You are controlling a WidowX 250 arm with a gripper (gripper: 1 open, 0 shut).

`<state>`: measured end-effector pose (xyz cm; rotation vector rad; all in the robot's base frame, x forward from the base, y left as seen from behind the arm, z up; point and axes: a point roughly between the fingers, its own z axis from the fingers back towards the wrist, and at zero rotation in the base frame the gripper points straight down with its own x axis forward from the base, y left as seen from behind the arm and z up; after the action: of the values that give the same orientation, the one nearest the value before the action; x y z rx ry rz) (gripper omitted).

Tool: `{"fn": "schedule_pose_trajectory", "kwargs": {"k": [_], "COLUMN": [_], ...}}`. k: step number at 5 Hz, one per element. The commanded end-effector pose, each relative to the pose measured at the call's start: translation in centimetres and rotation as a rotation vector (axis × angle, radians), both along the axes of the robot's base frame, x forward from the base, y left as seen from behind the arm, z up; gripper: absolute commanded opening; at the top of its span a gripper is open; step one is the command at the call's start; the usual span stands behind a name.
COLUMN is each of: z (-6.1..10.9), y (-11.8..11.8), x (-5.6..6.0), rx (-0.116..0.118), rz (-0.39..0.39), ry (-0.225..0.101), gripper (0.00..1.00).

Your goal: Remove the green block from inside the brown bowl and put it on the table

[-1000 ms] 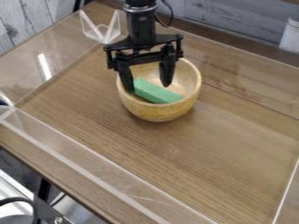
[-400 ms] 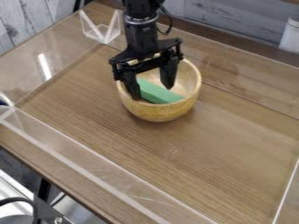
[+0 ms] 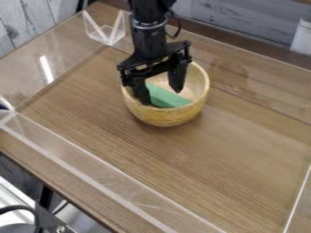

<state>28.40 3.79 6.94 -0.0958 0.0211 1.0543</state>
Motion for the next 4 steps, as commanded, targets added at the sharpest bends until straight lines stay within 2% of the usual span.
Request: {"fn": "schedule_pose_trajectory", "kwargs": {"k": [1, 4], "z": [0.58, 0.23], "y": [-0.09, -0.42], "x": [0.60, 1.19], "rx": [0.021, 0.050], "rz": [-0.006, 0.013], "ry": [-0.042, -0.068], "gripper": [1.00, 1.00]}}
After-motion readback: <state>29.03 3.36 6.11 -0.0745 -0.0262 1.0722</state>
